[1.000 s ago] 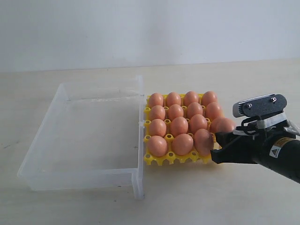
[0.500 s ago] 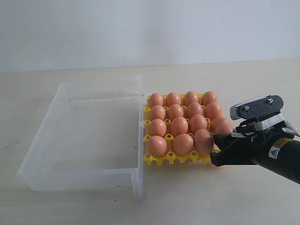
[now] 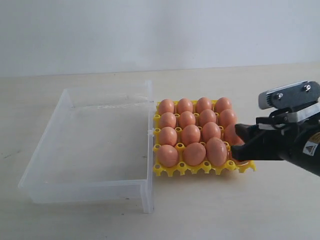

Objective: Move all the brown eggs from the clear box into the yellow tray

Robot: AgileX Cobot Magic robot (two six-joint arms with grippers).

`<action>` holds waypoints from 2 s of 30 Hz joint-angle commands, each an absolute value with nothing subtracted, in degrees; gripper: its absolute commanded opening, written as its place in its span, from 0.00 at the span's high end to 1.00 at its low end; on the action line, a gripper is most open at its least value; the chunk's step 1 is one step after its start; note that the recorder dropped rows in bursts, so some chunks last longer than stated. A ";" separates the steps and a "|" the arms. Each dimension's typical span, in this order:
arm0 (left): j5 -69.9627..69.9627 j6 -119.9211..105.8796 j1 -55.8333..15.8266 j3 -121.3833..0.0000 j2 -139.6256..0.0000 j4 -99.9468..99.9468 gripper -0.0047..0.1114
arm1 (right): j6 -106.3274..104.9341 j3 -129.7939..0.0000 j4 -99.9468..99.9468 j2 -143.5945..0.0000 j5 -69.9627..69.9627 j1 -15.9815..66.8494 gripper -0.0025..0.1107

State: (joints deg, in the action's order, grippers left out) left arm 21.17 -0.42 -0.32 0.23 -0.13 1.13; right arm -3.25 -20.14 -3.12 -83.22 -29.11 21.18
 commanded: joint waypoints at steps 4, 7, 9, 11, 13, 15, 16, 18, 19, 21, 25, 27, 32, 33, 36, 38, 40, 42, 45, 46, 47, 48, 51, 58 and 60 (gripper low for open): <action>20.67 -0.42 -0.59 0.00 0.00 0.92 0.96 | 0.72 -20.40 -2.08 -69.08 -22.31 20.99 0.90; 20.67 -0.42 -0.59 0.00 0.00 0.92 0.96 | 0.72 -20.40 1.13 -66.04 -19.98 20.99 0.98; 20.67 -0.42 -0.59 0.00 0.00 0.92 0.96 | 0.72 -20.40 3.04 -64.16 -17.38 20.99 0.98; 20.67 -0.42 -0.59 0.00 0.00 0.92 0.96 | 0.72 -20.40 5.21 -62.52 -13.68 20.99 0.98; 20.67 -0.42 -0.59 0.00 0.00 0.92 0.96 | 1.28 -20.40 5.08 -60.86 -12.12 20.99 0.98; 20.67 -0.42 -0.59 0.00 0.00 0.92 0.96 | 1.58 -20.40 5.08 -58.98 -12.50 20.99 0.98; 20.67 -0.42 -0.59 0.00 0.00 0.92 0.96 | 1.58 -20.40 5.08 -57.84 -12.49 20.99 0.98; 20.67 -0.42 -0.59 0.00 0.00 0.92 0.96 | 1.58 -20.40 5.08 -54.90 -11.85 20.99 0.98; 20.67 -0.42 -0.59 0.00 0.00 0.92 0.96 | 2.28 -20.40 5.08 -53.09 -10.74 20.99 0.98; 20.67 -0.42 -0.59 0.00 0.00 0.92 0.96 | 4.11 -20.40 5.08 -50.00 -9.31 20.99 0.98; 20.67 -0.42 -0.59 0.00 0.00 0.92 0.96 | 4.65 -20.40 5.83 -44.60 -9.12 20.99 0.98; 20.67 -0.42 -0.59 0.00 0.00 0.92 0.96 | 4.65 -20.40 8.22 -41.74 -9.12 20.99 0.98; 20.67 -0.42 -0.59 0.00 0.00 0.92 0.96 | 4.65 -20.40 10.04 -34.57 -7.93 20.87 0.98; 20.67 -0.42 -0.59 0.00 0.00 0.92 0.96 | 4.65 -20.40 11.78 -33.01 -6.54 20.87 0.98; 20.67 -0.42 -0.59 0.00 0.00 0.92 0.96 | 4.65 -20.40 14.28 -28.96 2.35 20.87 0.98; 20.67 -0.42 -0.59 0.00 0.00 0.92 0.96 | 4.65 -20.26 14.05 -25.27 8.14 19.92 0.98; 20.67 -0.42 -0.59 0.00 0.00 0.92 0.96 | 4.65 -18.87 14.02 -21.50 8.05 17.70 0.98; 20.67 -0.42 -0.59 0.00 0.00 0.92 0.96 | 4.65 -16.14 14.02 -17.48 4.81 14.82 0.98; 20.67 -0.42 -0.59 0.00 0.00 0.92 0.96 | 4.65 -10.61 13.42 -12.89 1.01 11.08 0.98; 20.67 -0.42 -0.59 0.00 0.00 0.92 0.96 | 4.65 -9.16 12.79 -11.75 0.99 10.11 0.98; 20.67 -0.42 -0.59 0.00 0.00 0.92 0.96 | 4.65 -7.44 11.39 -10.44 0.99 8.94 0.98; 20.67 -0.42 -0.59 0.00 0.00 0.92 0.96 | 4.65 -5.81 9.76 -9.21 0.99 7.81 0.98; 20.67 -0.42 -0.59 0.00 0.00 0.92 0.96 | 4.65 -1.99 6.27 -5.70 0.99 4.79 0.98; 20.67 -0.42 -0.59 0.00 0.00 0.92 0.96 | 4.65 0.00 4.42 0.00 1.08 1.18 0.98; 20.67 -0.42 -0.59 0.00 0.00 0.92 0.96 | 4.65 0.00 4.42 0.00 0.00 0.89 0.98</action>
State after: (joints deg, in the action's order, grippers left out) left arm 21.17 -0.42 -0.32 0.23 -0.13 1.13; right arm 4.63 -0.26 4.77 -0.48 1.31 1.57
